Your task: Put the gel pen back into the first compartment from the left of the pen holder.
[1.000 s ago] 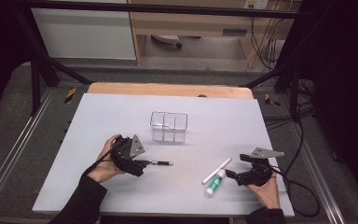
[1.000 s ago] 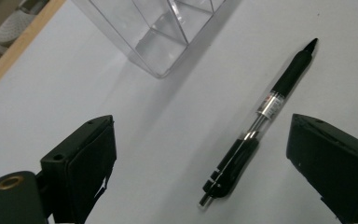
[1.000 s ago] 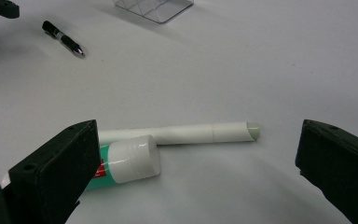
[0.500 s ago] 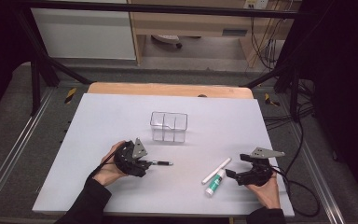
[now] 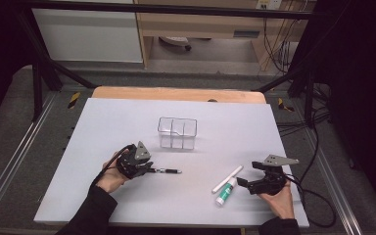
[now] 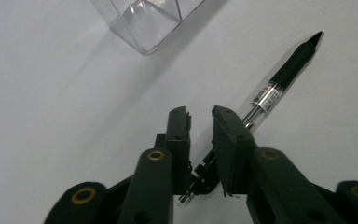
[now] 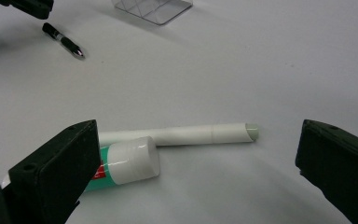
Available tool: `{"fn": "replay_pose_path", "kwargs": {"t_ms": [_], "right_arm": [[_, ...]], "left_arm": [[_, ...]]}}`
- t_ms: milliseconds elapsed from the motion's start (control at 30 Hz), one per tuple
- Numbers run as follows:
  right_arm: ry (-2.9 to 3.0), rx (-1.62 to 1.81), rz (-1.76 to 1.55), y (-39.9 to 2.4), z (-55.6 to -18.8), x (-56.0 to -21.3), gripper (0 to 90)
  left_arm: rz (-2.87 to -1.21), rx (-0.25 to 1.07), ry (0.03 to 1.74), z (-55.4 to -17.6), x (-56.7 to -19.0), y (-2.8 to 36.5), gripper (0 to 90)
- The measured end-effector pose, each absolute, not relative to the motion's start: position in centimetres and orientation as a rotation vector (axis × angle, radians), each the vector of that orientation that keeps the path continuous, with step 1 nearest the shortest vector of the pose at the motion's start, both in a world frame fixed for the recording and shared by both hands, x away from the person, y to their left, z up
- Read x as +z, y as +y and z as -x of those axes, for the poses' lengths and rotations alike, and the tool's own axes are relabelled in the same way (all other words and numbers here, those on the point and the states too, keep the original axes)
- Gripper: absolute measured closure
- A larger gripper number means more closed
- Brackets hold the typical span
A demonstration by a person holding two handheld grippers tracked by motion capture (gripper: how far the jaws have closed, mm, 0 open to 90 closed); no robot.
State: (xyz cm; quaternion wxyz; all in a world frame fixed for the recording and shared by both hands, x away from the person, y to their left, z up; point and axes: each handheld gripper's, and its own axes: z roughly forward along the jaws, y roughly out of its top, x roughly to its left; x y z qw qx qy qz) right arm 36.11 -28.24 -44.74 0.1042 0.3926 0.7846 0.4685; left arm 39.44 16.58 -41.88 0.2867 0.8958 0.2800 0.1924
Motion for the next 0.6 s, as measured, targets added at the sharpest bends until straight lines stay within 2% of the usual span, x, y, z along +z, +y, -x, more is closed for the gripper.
{"fn": "replay_pose_path", "kwargs": {"t_ms": [233,600], "right_arm": [[2.310,1.386,-1.165,-28.2,-36.1,-44.7,0.4],[2.319,1.378,-1.152,-28.2,-36.0,-44.7,0.4]], "left_arm": [[-2.395,0.501,0.802,-39.8,-42.2,16.8,88.6],[-2.406,0.473,0.841,-40.6,-43.4,17.2,88.9]]}}
